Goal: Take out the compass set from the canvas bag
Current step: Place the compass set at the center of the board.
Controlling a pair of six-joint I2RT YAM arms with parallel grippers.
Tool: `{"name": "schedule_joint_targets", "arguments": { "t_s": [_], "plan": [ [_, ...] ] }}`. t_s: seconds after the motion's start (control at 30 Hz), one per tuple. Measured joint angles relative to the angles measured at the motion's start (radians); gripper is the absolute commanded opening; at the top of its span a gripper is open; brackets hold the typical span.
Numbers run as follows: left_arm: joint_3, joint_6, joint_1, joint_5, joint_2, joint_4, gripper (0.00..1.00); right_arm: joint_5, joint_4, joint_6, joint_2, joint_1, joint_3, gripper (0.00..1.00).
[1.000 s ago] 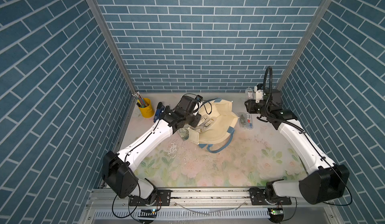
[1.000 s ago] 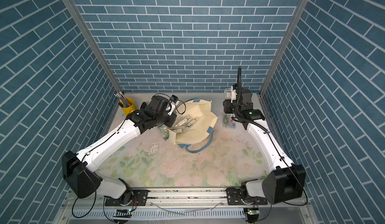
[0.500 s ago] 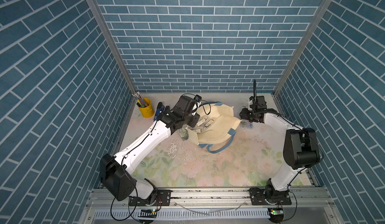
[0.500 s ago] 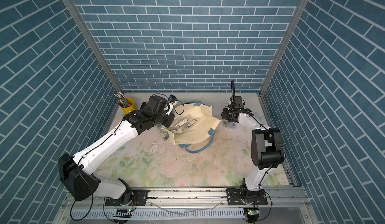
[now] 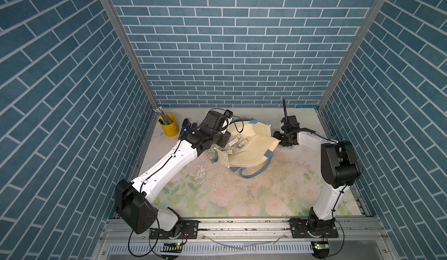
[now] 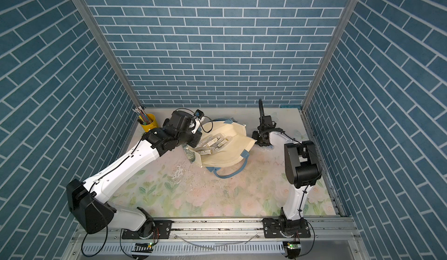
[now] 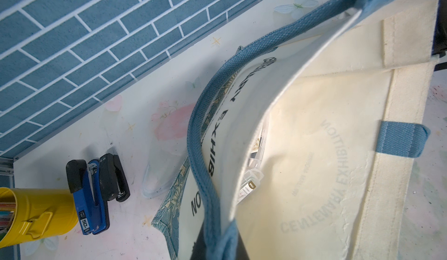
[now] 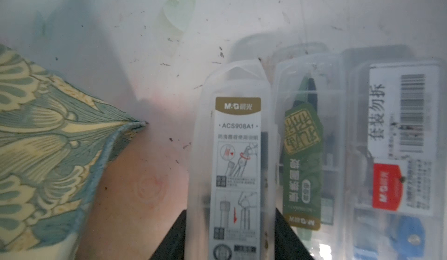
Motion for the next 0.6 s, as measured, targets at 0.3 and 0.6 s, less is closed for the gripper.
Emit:
{"name": "schedule_joint_targets", "arguments": {
  "t_s": [0.3,0.6],
  "plan": [
    [0.000,0.000,0.004,0.010,0.000,0.000,0.00,0.017,-0.013,0.000,0.024,0.004,0.016,0.33],
    [0.000,0.000,0.005,0.016,0.000,0.001,0.00,0.027,-0.032,0.000,0.048,0.006,0.040,0.43]
  ]
}}
